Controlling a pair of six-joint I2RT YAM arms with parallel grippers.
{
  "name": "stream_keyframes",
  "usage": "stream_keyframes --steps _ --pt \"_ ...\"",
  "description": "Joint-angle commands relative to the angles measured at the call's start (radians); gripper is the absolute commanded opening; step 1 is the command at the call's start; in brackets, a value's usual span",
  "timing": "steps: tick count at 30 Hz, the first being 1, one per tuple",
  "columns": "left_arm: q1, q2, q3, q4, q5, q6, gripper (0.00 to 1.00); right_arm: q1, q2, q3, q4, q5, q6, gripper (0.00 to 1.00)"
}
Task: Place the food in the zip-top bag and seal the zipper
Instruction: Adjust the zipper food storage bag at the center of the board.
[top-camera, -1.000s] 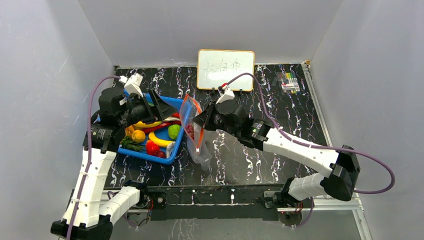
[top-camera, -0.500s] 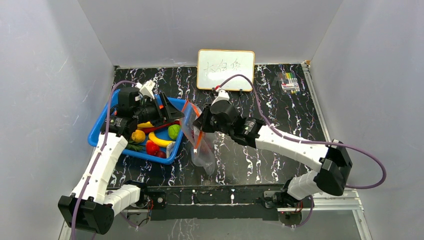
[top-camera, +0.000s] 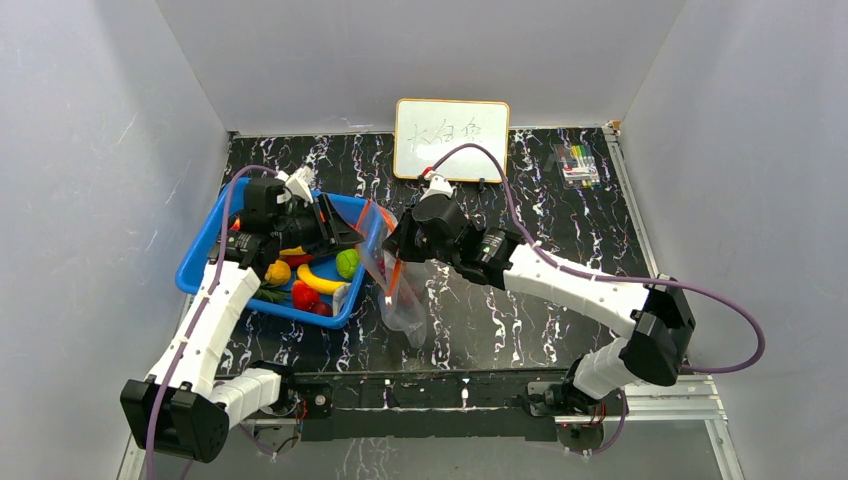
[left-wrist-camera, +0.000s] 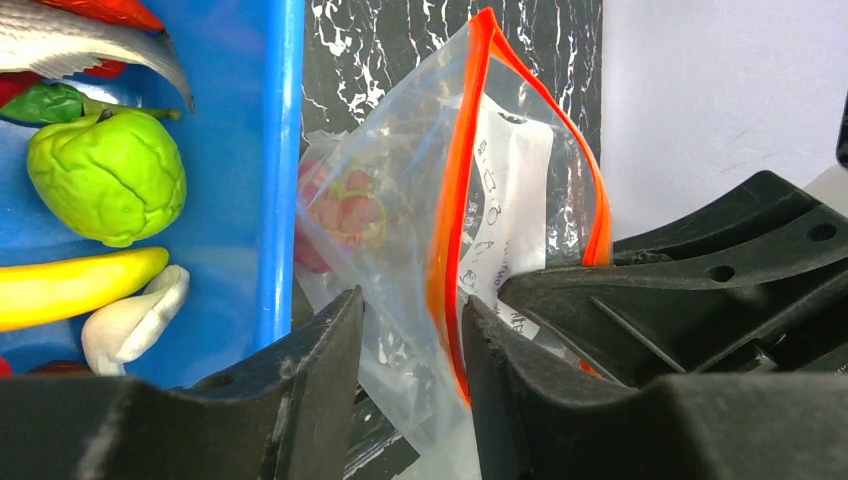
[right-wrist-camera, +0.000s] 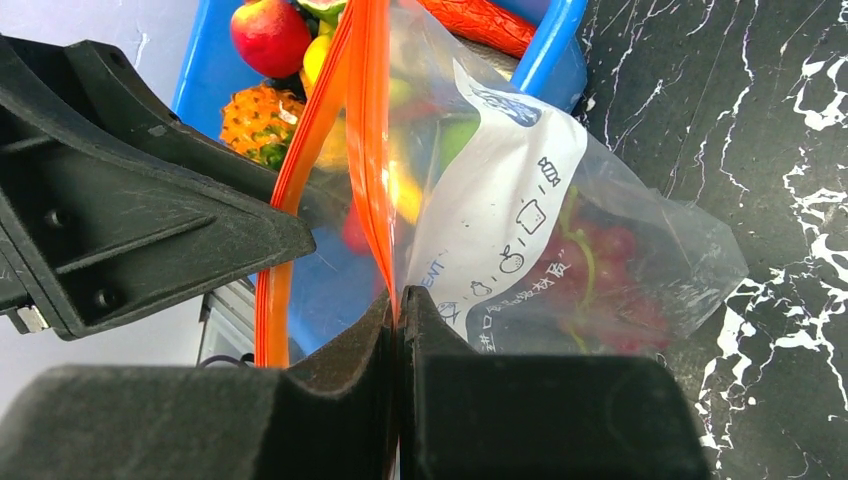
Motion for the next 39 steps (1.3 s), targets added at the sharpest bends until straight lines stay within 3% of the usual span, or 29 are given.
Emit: stream_keyframes --steps 1,3,5,9,11,15,22,29,32,34,36,39 --pt "-0.006 -0.004 0.002 -0.005 -0.009 0.025 0.31 -0.001 -0.018 0.057 0.014 0.017 -0.009 0.0" --pt "-0.006 -0.001 0.008 0.003 0.007 0.02 0.12 -0.001 -0.015 0.064 -0.003 0.014 -0.032 0.0" --pt "-0.008 -0.007 0.007 0.021 0.028 0.006 0.0 0.0 -0.006 0.098 -0.067 0.035 -0.057 0.06" --pt "-0.008 -0.028 -0.008 0.084 0.092 -0.047 0.0 0.0 0.034 0.248 -0.304 0.139 -0.123 0.32" --pt "-0.009 -0.038 -0.013 0.118 0.132 -0.08 0.0 0.006 0.049 0.32 -0.404 0.208 -0.151 0.36" --pt "-0.011 -0.06 -0.021 0.171 0.163 -0.137 0.0 0.015 0.063 0.377 -0.506 0.267 -0.183 0.38" --pt "-0.011 -0.085 -0.05 0.269 0.205 -0.232 0.0 0.045 0.061 0.425 -0.477 0.131 -0.169 0.41" --pt "-0.02 -0.082 -0.025 0.388 0.138 -0.32 0.0 0.068 0.034 0.488 -0.428 0.219 -0.175 0.52" --pt "-0.035 -0.058 -0.022 0.408 0.099 -0.315 0.0 0.068 0.035 0.468 -0.4 0.253 -0.155 0.53" --pt "-0.062 -0.027 -0.046 0.416 0.082 -0.313 0.0 0.068 0.047 0.431 -0.402 0.356 -0.133 0.53" --pt "-0.079 -0.021 -0.057 0.421 0.073 -0.308 0.0 0.067 0.063 0.394 -0.352 0.331 -0.136 0.53" --pt "-0.089 -0.03 -0.068 0.427 0.064 -0.305 0.0 0.066 0.157 0.48 -0.423 0.355 -0.152 0.54"
